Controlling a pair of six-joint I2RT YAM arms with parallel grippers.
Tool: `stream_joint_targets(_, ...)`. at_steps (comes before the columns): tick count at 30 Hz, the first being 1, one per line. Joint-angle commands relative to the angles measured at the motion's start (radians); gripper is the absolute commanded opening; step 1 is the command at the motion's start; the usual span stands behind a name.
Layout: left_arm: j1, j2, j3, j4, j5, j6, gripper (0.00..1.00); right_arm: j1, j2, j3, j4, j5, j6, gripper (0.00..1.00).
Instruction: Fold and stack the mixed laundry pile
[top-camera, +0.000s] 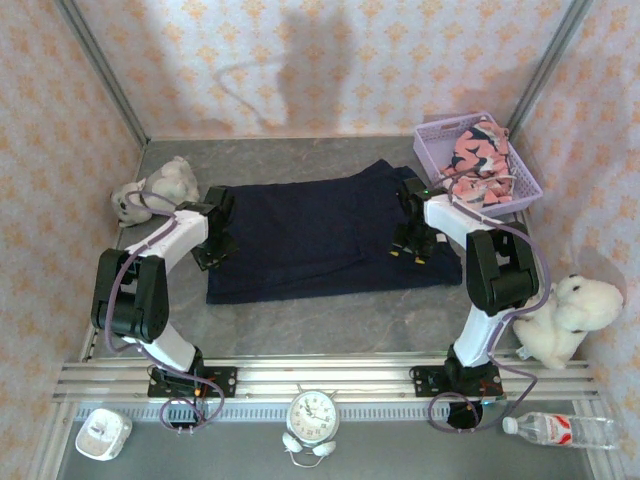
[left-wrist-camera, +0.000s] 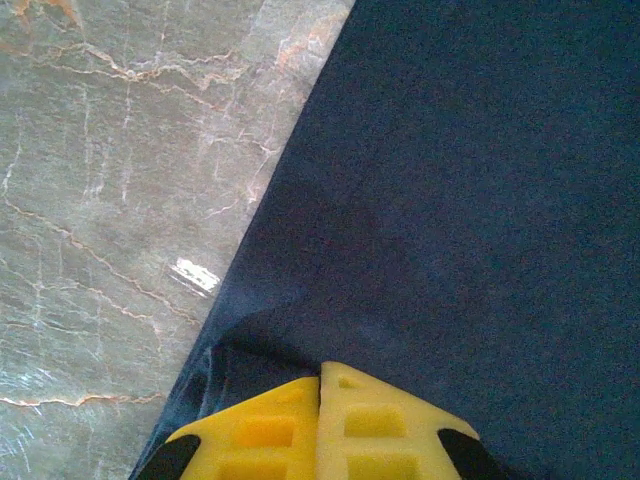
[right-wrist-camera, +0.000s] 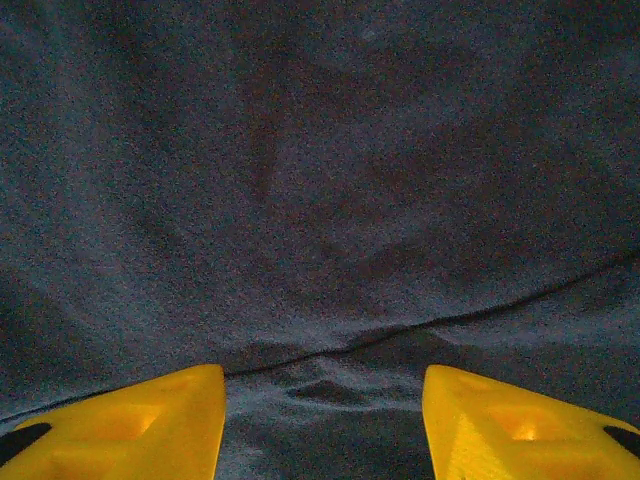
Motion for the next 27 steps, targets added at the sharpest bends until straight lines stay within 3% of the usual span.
stream_joint_targets(1, 0.003, -0.042, -0.049, -0.034, -0.001, 0.02, 0.16, 0.005, -0.011, 0.009, -0.005, 0.011, 0.004, 0.55)
stream_joint_targets(3, 0.002, -0.08, -0.109, -0.036, 0.013, 0.012, 0.29, 0.005, -0.009, 0.004, 0.0, 0.011, 0.005, 0.55)
stream_joint_targets(5, 0.003, -0.106, -0.156, -0.03, 0.029, 0.009, 0.35, 0.004, -0.003, 0.0, 0.003, 0.006, 0.006, 0.55)
stream_joint_targets(16, 0.003, -0.085, -0.212, 0.032, 0.068, -0.022, 0.35, 0.005, 0.02, 0.01, -0.001, -0.005, -0.003, 0.55)
stream_joint_targets(19, 0.002, -0.064, -0.215, 0.037, 0.059, -0.013, 0.23, 0.005, 0.019, 0.004, 0.001, -0.004, 0.002, 0.55)
stream_joint_targets(22, 0.002, -0.06, -0.213, 0.04, 0.047, -0.008, 0.03, 0.005, 0.019, 0.002, 0.0, -0.002, 0.003, 0.55)
stream_joint_targets(27, 0.008, -0.075, -0.169, 0.007, 0.029, -0.008, 0.0, 0.005, 0.021, 0.009, -0.007, 0.004, -0.001, 0.55)
